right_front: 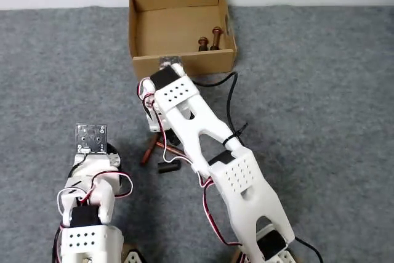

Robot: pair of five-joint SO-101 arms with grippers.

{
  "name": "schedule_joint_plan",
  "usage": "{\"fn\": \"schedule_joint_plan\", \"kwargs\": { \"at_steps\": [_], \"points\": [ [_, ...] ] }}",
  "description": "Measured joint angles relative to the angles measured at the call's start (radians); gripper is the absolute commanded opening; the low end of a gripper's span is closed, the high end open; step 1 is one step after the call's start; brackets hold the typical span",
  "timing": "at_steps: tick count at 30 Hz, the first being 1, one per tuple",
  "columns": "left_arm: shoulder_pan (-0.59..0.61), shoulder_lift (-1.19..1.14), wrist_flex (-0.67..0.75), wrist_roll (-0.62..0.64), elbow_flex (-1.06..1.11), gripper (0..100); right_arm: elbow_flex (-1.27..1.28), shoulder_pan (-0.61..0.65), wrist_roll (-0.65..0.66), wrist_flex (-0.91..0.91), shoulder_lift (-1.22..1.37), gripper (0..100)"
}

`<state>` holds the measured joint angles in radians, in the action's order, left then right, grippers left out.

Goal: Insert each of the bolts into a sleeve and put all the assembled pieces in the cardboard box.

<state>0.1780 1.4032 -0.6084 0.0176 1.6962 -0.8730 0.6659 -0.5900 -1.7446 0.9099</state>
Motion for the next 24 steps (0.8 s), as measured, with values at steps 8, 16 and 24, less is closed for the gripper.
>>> {"fn": "schedule_joint_plan", "kwargs": {
  "at_steps": [8, 16, 24],
  "points": [
    [0.000, 0.000, 0.000, 0.000, 0.000, 1, -0.002, -0.003, 0.000, 0.058, 0.074, 11.4],
    [0.000, 0.000, 0.000, 0.000, 0.000, 1, -0.002, -0.015, 0.000, 0.058, 0.083, 0.8],
    [0.000, 0.000, 0.000, 0.000, 0.000, 1, -0.002, -0.041, 0.000, -0.008, 0.055, 0.8]
  ]
}}
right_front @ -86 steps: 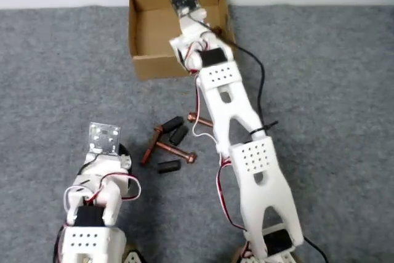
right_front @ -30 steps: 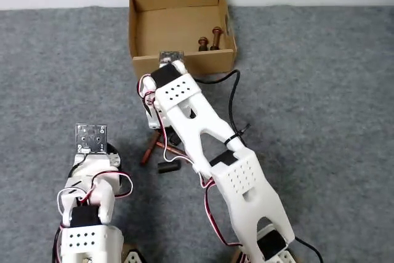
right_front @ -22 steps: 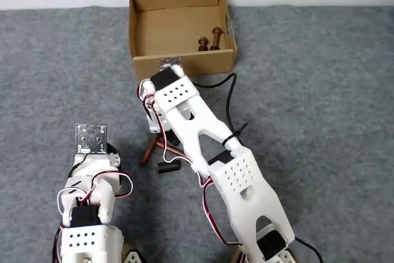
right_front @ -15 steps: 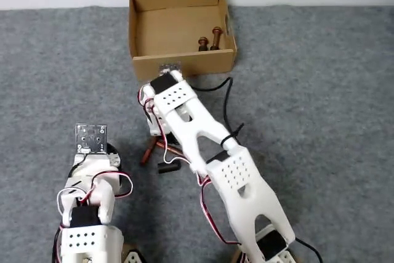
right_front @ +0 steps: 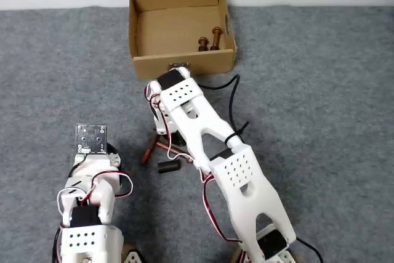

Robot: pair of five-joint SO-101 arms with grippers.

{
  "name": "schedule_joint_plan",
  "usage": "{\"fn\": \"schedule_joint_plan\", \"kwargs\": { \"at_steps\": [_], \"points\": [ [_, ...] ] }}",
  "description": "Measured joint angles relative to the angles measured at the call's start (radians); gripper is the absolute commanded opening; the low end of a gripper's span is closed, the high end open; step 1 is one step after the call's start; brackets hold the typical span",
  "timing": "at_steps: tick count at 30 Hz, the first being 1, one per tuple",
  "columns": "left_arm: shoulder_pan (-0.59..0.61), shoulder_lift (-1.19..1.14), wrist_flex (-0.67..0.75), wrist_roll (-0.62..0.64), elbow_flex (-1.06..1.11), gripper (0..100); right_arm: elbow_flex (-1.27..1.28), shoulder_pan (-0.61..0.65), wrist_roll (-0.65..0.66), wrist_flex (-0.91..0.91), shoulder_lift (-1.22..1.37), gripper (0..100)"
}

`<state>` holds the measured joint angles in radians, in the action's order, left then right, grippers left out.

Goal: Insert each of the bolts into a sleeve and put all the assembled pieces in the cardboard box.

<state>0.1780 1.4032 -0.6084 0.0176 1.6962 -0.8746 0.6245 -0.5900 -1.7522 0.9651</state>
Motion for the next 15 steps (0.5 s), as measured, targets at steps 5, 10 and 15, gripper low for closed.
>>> {"fn": "schedule_joint_plan", "kwargs": {
  "at_steps": [5, 10, 15],
  "points": [
    [0.000, 0.000, 0.000, 0.000, 0.000, 1, 0.066, -0.008, 0.026, -0.002, -0.173, 0.8],
    [0.000, 0.000, 0.000, 0.000, 0.000, 1, 0.239, -0.018, 0.034, -0.002, -0.417, 0.8],
    [0.000, 0.000, 0.000, 0.000, 0.000, 1, 0.459, -0.060, 0.034, -0.002, -0.709, 0.8]
  ]
}}
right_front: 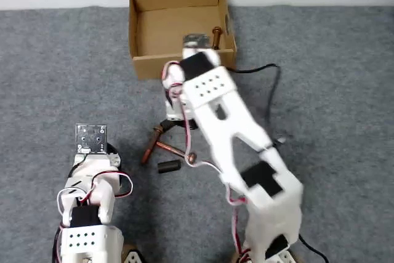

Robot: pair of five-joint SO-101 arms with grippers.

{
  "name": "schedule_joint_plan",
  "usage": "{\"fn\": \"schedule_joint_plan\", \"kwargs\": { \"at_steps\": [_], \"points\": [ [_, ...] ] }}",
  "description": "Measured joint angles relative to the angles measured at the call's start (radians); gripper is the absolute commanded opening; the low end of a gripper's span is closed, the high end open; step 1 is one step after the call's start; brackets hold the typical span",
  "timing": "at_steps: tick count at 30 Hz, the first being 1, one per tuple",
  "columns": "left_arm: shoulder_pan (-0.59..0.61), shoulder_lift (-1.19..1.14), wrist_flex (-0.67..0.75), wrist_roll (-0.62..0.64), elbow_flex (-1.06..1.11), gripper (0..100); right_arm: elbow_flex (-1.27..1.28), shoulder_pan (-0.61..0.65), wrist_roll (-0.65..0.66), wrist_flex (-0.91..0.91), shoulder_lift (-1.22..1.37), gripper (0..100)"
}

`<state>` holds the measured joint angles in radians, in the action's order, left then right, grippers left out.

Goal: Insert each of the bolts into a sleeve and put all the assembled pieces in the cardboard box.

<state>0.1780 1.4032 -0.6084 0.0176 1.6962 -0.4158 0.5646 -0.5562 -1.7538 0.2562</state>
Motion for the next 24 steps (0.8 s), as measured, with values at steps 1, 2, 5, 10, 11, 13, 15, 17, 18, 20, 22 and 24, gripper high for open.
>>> {"fn": "schedule_joint_plan", "kwargs": {
  "at_steps": [1, 2, 5, 10, 11, 13, 15, 17, 18, 20, 22, 24],
  "points": [
    [0.000, 0.000, 0.000, 0.000, 0.000, 1, 0.041, -0.011, -0.003, 0.000, -0.058, 0.8],
    [0.000, 0.000, 0.000, 0.000, 0.000, 1, 0.081, -0.021, -0.008, 0.000, -0.117, 0.8],
    [0.000, 0.000, 0.000, 0.000, 0.000, 1, 0.195, -0.069, -0.009, 0.000, -0.282, 0.8],
    [0.000, 0.000, 0.000, 0.000, 0.000, 1, 0.393, -0.175, -0.009, 0.000, -0.517, 0.8],
    [0.000, 0.000, -0.002, 0.000, 0.000, 1, 0.433, -0.195, -0.009, 0.000, -0.563, 0.8],
    [-0.018, -0.006, -0.035, 0.000, -0.031, 1, 0.519, -0.229, -0.009, 0.000, -0.658, 0.8],
    [-0.052, -0.020, -0.114, -0.002, -0.089, 1, 0.598, -0.250, -0.009, 0.000, -0.760, 0.8],
    [-0.087, -0.044, -0.203, -0.003, -0.172, 1, 0.672, -0.285, -0.002, 0.000, -0.872, 0.8],
    [-0.101, -0.061, -0.236, -0.005, -0.213, 1, 0.709, -0.311, 0.009, 0.000, -0.930, 0.8],
    [-0.132, -0.115, -0.278, -0.005, -0.292, 0, 0.781, -0.367, 0.043, 0.000, -1.048, 0.8],
    [-0.167, -0.187, -0.305, -0.005, -0.373, 0, 0.853, -0.404, 0.080, 0.000, -1.169, 0.8],
    [-0.210, -0.284, -0.331, -0.005, -0.454, 0, 0.911, -0.456, 0.126, 0.000, -1.281, 0.8]
  ]
}}
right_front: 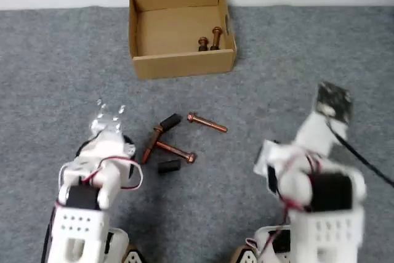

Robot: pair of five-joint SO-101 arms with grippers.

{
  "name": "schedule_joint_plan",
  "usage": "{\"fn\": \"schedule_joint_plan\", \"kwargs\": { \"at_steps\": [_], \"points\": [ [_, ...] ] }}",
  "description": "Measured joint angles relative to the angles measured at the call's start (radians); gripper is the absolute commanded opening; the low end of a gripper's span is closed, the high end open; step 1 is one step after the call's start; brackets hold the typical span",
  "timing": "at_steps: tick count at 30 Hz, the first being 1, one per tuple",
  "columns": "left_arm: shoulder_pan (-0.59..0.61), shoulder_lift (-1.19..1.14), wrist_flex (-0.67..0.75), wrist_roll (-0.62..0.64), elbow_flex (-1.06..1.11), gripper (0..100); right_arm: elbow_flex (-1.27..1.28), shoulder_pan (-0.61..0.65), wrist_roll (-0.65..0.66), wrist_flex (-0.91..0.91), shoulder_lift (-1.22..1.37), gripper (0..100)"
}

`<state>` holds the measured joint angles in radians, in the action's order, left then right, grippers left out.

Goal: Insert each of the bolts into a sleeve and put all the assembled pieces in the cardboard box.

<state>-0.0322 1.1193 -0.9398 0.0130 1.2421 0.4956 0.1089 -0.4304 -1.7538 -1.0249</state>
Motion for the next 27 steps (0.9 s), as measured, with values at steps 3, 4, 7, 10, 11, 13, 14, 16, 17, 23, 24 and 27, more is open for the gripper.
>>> {"fn": "schedule_joint_plan", "kwargs": {
  "at_steps": [3, 4, 7, 10, 11, 13, 14, 16, 17, 23, 24, 27],
  "points": [
    [-0.043, -0.173, -0.032, 0.000, -0.126, 0, 0.055, -0.078, 0.078, 0.000, -0.149, 0.8],
    [-0.052, -0.235, -0.043, 0.000, -0.170, 0, 0.058, -0.112, 0.106, 0.000, -0.190, 0.8],
    [-0.069, -0.420, -0.075, 0.000, -0.299, 1, 0.061, -0.213, 0.189, 0.000, -0.295, 0.8],
    [-0.078, -0.606, -0.124, 0.002, -0.430, 1, 0.063, -0.299, 0.250, 0.000, -0.339, 0.8],
    [-0.081, -0.671, -0.147, -0.002, -0.479, 1, 0.063, -0.322, 0.267, 0.000, -0.350, 0.8],
    [-0.091, -0.795, -0.201, -0.028, -0.578, 1, 0.063, -0.362, 0.296, 0.000, -0.362, 0.8],
    [-0.095, -0.858, -0.233, -0.040, -0.631, 1, 0.063, -0.381, 0.307, 0.000, -0.365, 0.8],
    [-0.098, -0.980, -0.296, -0.060, -0.733, 3, 0.063, -0.390, 0.316, 0.000, -0.367, 0.8],
    [-0.098, -1.046, -0.328, -0.074, -0.786, 5, 0.063, -0.396, 0.318, 0.000, -0.365, 0.8],
    [-0.098, -1.329, -0.439, -0.127, -1.033, 13, 0.063, -0.397, 0.319, -0.002, -0.365, 0.8],
    [-0.098, -1.352, -0.440, -0.130, -1.062, 13, 0.063, -0.397, 0.319, -0.002, -0.365, 0.8],
    [-0.098, -1.381, -0.446, -0.152, -1.117, 13, 0.063, -0.397, 0.319, -0.002, -0.365, 0.8]
  ]
}}
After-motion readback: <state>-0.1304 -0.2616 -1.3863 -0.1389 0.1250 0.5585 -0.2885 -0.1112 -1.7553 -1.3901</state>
